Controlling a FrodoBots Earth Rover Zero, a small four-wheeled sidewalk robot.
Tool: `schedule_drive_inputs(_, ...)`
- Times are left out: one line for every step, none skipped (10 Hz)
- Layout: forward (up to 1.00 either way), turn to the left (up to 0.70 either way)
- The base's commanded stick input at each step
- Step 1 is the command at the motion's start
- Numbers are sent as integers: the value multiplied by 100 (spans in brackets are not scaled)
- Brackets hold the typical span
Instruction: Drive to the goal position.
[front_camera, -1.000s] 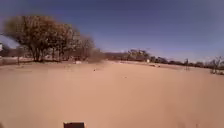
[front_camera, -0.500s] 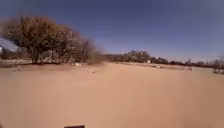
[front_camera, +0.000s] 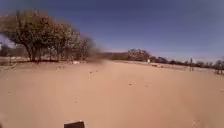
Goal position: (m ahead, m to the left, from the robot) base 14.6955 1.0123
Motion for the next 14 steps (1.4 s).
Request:
schedule_drive_inputs(100, 0)
schedule_drive_inputs(100, 0)
schedule_drive_inputs(100, 0)
schedule_drive_inputs(100, 0)
schedule_drive_inputs(100, 0)
schedule_drive_inputs(100, 0)
schedule_drive_inputs(100, 0)
schedule_drive_inputs(100, 0)
schedule_drive_inputs(100, 0)
schedule_drive_inputs(100, 0)
schedule_drive_inputs(100, 0)
schedule_drive_inputs(100, 0)
schedule_drive_inputs(100, 0)
schedule_drive_inputs(100, 0)
